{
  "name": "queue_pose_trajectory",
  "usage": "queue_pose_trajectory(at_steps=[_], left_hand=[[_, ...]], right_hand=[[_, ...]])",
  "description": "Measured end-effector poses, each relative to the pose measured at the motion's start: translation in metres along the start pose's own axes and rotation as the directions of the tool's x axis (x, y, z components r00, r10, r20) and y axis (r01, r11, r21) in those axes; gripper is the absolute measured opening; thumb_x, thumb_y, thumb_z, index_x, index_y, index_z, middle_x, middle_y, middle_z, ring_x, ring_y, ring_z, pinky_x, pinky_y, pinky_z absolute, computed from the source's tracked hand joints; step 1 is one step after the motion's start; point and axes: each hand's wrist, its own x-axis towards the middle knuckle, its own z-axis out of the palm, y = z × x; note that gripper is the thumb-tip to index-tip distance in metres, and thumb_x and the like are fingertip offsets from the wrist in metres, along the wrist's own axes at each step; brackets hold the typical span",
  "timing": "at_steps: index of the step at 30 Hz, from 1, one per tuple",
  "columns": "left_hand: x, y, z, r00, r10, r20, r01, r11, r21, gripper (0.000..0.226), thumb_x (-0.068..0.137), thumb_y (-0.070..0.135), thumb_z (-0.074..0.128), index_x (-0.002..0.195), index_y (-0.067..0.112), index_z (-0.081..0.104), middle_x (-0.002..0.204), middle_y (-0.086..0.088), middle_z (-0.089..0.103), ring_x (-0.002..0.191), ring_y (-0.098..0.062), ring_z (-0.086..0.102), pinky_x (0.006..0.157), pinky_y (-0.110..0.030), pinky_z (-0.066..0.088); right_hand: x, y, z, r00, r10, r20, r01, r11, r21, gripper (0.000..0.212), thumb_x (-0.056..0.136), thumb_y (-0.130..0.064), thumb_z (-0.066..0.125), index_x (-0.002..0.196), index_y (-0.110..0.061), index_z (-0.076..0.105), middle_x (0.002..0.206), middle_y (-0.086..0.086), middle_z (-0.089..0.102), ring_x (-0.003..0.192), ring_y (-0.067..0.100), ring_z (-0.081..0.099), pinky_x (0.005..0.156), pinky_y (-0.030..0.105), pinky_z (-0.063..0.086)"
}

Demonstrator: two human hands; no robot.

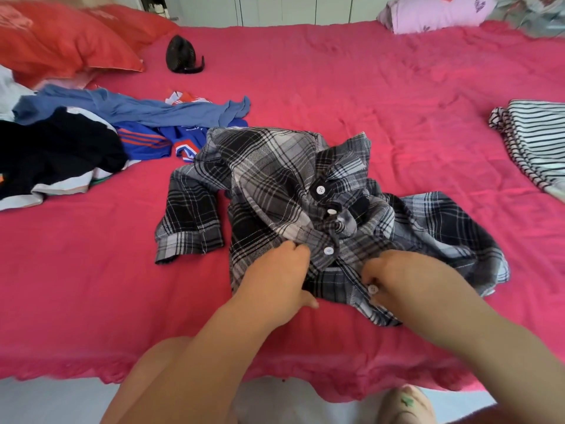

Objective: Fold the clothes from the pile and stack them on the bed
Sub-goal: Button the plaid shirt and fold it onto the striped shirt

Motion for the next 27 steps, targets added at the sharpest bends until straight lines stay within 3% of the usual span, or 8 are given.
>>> queue_pose_trajectory(at_steps=[5, 8, 9, 11, 12, 14, 22, 27], left_hand=[[0.002, -0.009, 0.003, 0.999, -0.041, 0.008, 0.041, 0.999, -0.002, 0.026, 0.084, 0.027, 0.066, 0.105, 0.013, 0.057, 0.106, -0.002, 0.059, 0.101, -0.021, 0.056, 0.087, -0.034, 0.046], [0.003, -0.013, -0.002, 0.992, -0.102, -0.077, 0.071, 0.941, -0.332, 0.011, 0.079, 0.023, 0.072, 0.083, 0.019, 0.062, 0.081, 0.010, 0.059, 0.078, -0.008, 0.057, 0.068, -0.011, 0.044], [0.004, -0.012, -0.005, 0.984, -0.158, -0.083, 0.091, 0.844, -0.528, 0.012, 0.078, 0.020, 0.073, 0.077, 0.019, 0.061, 0.075, 0.010, 0.058, 0.069, -0.005, 0.056, 0.061, -0.007, 0.043], [0.006, -0.007, -0.011, 0.975, -0.223, -0.026, 0.080, 0.454, -0.888, 0.014, 0.079, 0.009, 0.071, 0.073, 0.015, 0.060, 0.070, 0.004, 0.059, 0.059, -0.003, 0.055, 0.055, -0.012, 0.047], [0.006, -0.005, -0.014, 0.974, -0.224, 0.002, 0.066, 0.277, -0.959, 0.014, 0.081, 0.006, 0.068, 0.073, 0.014, 0.059, 0.069, 0.003, 0.058, 0.057, -0.002, 0.055, 0.054, -0.014, 0.048], [0.006, -0.002, -0.015, 0.980, -0.200, 0.016, 0.042, 0.129, -0.991, 0.014, 0.085, 0.003, 0.061, 0.075, 0.012, 0.057, 0.066, 0.004, 0.055, 0.056, -0.002, 0.054, 0.054, -0.016, 0.048], [0.011, 0.000, -0.011, 0.978, -0.207, -0.036, -0.007, 0.139, -0.990, 0.012, 0.091, 0.005, 0.053, 0.081, 0.012, 0.057, 0.065, 0.004, 0.058, 0.061, -0.005, 0.056, 0.058, -0.017, 0.051], [0.012, 0.003, -0.008, 0.973, -0.218, -0.076, -0.028, 0.214, -0.977, 0.012, 0.089, 0.005, 0.057, 0.080, 0.013, 0.058, 0.074, -0.003, 0.059, 0.075, -0.012, 0.058, 0.069, -0.022, 0.056]], right_hand=[[0.005, -0.001, 0.008, 0.996, 0.034, -0.083, -0.032, 0.999, 0.026, 0.005, 0.085, -0.027, 0.053, 0.090, -0.026, 0.051, 0.096, -0.006, 0.055, 0.095, 0.018, 0.058, 0.075, 0.032, 0.045], [0.008, 0.000, -0.001, 0.985, 0.109, -0.136, -0.064, 0.953, 0.295, 0.015, 0.077, -0.031, 0.067, 0.073, -0.024, 0.054, 0.072, -0.007, 0.061, 0.073, 0.009, 0.058, 0.067, 0.025, 0.042], [0.009, 0.000, -0.006, 0.974, 0.152, -0.169, -0.070, 0.908, 0.413, 0.018, 0.073, -0.031, 0.072, 0.068, -0.024, 0.056, 0.065, -0.008, 0.061, 0.067, 0.007, 0.057, 0.063, 0.019, 0.041], [0.013, -0.002, -0.013, 0.926, 0.255, -0.279, -0.040, 0.801, 0.598, 0.019, 0.068, -0.028, 0.077, 0.063, -0.026, 0.059, 0.059, -0.010, 0.061, 0.068, 0.002, 0.057, 0.062, 0.012, 0.040], [0.015, -0.005, -0.015, 0.898, 0.303, -0.320, -0.016, 0.748, 0.664, 0.019, 0.067, -0.027, 0.078, 0.063, -0.025, 0.060, 0.059, -0.010, 0.061, 0.067, 0.001, 0.057, 0.061, 0.009, 0.040], [0.021, -0.011, -0.016, 0.872, 0.352, -0.341, 0.026, 0.662, 0.749, 0.019, 0.068, -0.025, 0.078, 0.062, -0.025, 0.059, 0.059, -0.008, 0.060, 0.060, 0.001, 0.054, 0.059, 0.010, 0.040], [0.032, -0.022, -0.006, 0.918, 0.331, -0.219, 0.076, 0.394, 0.916, 0.016, 0.072, -0.014, 0.076, 0.065, -0.022, 0.063, 0.056, -0.008, 0.061, 0.050, 0.000, 0.051, 0.054, 0.019, 0.042], [0.031, -0.023, -0.004, 0.927, 0.310, -0.211, 0.091, 0.359, 0.929, 0.017, 0.077, -0.005, 0.071, 0.070, -0.020, 0.068, 0.061, -0.006, 0.065, 0.056, 0.003, 0.058, 0.058, 0.015, 0.047]])
